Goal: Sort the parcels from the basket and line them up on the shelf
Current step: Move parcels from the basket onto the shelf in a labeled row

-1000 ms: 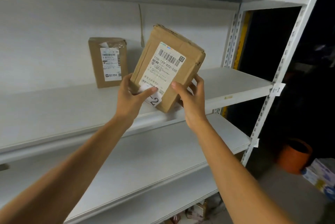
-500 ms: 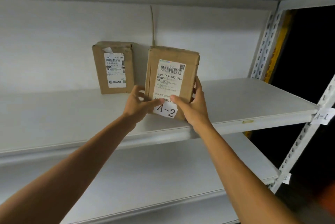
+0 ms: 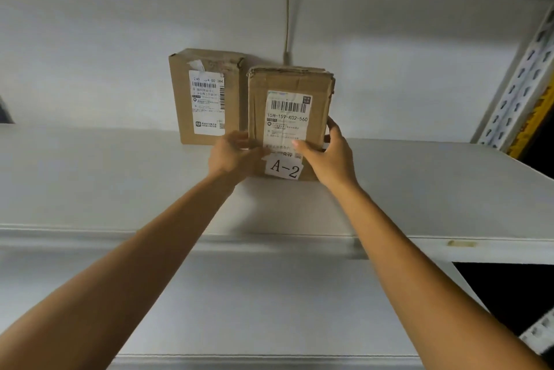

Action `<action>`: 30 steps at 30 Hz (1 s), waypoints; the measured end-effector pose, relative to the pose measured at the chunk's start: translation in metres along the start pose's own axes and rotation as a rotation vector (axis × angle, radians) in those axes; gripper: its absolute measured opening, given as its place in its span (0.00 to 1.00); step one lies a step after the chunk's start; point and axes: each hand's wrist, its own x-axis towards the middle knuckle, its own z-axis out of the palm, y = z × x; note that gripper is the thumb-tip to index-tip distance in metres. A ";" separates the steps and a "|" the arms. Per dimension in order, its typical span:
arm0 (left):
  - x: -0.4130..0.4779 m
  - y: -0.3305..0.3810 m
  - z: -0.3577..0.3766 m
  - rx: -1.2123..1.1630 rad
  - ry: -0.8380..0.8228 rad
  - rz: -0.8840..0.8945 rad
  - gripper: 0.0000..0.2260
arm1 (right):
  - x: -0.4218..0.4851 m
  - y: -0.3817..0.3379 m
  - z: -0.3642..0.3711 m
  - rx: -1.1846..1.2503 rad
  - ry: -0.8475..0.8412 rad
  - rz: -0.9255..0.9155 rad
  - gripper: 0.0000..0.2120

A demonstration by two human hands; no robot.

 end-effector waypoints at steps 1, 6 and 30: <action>0.005 -0.001 0.005 0.035 0.020 -0.003 0.09 | 0.007 0.003 0.003 -0.014 0.014 0.016 0.29; 0.031 0.004 0.029 0.178 0.091 0.031 0.05 | 0.038 0.015 0.012 -0.100 0.055 0.061 0.21; 0.067 -0.014 0.032 0.359 -0.204 0.243 0.24 | 0.084 0.017 0.035 -0.011 0.052 0.211 0.23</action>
